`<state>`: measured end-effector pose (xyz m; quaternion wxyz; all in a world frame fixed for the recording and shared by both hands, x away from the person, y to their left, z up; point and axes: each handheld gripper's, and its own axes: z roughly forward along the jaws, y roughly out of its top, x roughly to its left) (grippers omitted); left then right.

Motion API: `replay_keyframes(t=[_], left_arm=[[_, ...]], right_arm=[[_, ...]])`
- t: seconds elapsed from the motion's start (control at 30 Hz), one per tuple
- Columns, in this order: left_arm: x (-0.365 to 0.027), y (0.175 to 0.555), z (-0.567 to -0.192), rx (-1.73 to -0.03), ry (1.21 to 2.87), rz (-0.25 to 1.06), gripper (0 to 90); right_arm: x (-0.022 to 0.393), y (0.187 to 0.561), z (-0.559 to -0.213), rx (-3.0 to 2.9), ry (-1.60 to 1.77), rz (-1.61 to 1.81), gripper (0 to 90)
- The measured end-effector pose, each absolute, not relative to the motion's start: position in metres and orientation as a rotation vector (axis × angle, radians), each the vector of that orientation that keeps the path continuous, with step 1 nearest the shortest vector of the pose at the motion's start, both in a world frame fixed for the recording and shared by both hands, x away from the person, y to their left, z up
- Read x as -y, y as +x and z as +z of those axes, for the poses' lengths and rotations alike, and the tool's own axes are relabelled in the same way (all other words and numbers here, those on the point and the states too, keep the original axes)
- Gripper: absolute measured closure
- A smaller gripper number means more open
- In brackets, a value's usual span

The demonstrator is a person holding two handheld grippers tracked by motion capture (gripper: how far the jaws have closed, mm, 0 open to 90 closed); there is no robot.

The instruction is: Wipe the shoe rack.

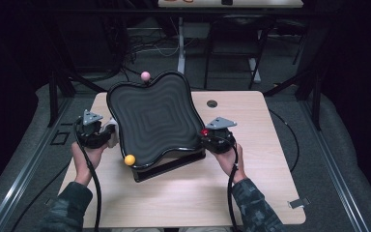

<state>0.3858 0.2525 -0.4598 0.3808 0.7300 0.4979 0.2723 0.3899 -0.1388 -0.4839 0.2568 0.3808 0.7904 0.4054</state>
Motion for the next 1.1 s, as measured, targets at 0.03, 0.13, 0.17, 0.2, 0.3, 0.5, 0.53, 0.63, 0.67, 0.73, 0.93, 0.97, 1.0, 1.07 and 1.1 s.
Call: replay_keyframes(t=[0.03,0.13,0.17,0.2,0.3,0.5,0.53,0.63,0.67,0.73,0.93,0.97,1.0,1.07,1.1], left_arm=[[-0.252,0.385,-0.461,-1.273,1.861,0.686,84.8],[-0.251,0.381,-0.464,-1.275,1.86,0.676,84.8],[-0.25,0.379,-0.465,-1.272,1.86,0.674,84.8],[-0.25,0.377,-0.466,-1.27,1.864,0.671,84.8],[-0.249,0.371,-0.469,-1.266,1.863,0.656,84.9],[-0.248,0.357,-0.477,-1.257,1.865,0.632,84.9],[-0.248,0.355,-0.478,-1.255,1.867,0.628,84.9],[-0.247,0.351,-0.48,-1.248,1.884,0.622,84.9],[-0.247,0.349,-0.48,-1.246,1.886,0.618,84.9],[-0.247,0.345,-0.482,-1.244,1.892,0.611,84.9],[-0.246,0.334,-0.486,-1.237,1.908,0.592,84.9],[-0.246,0.332,-0.487,-1.234,1.915,0.587,84.9],[-0.246,0.33,-0.488,-1.236,1.913,0.582,84.9],[-0.246,0.325,-0.489,-1.23,1.916,0.576,84.9],[-0.245,0.323,-0.489,-1.226,1.92,0.574,84.9]], right_arm=[[0.139,0.39,-0.484,-2.147,1.03,1.107,60.3],[0.138,0.39,-0.484,-2.15,1.034,1.098,60.3],[0.138,0.39,-0.484,-2.15,1.033,1.101,60.3],[0.139,0.39,-0.484,-2.144,1.032,1.097,60.3],[0.139,0.39,-0.484,-2.15,1.03,1.095,60.3],[0.138,0.39,-0.484,-2.15,1.029,1.093,60.2],[0.138,0.39,-0.484,-2.147,1.031,1.092,60.2],[0.139,0.39,-0.484,-2.146,1.032,1.092,60.2],[0.138,0.39,-0.484,-2.144,1.034,1.09,60.2],[0.139,0.39,-0.484,-2.144,1.029,1.091,60.2],[0.139,0.39,-0.484,-2.146,1.028,1.097,60.2],[0.139,0.39,-0.484,-2.147,1.026,1.1,60.2],[0.139,0.39,-0.484,-2.143,1.03,1.091,60.2],[0.139,0.39,-0.484,-2.144,1.029,1.092,60.2],[0.139,0.39,-0.485,-2.145,1.028,1.098,60.2]])
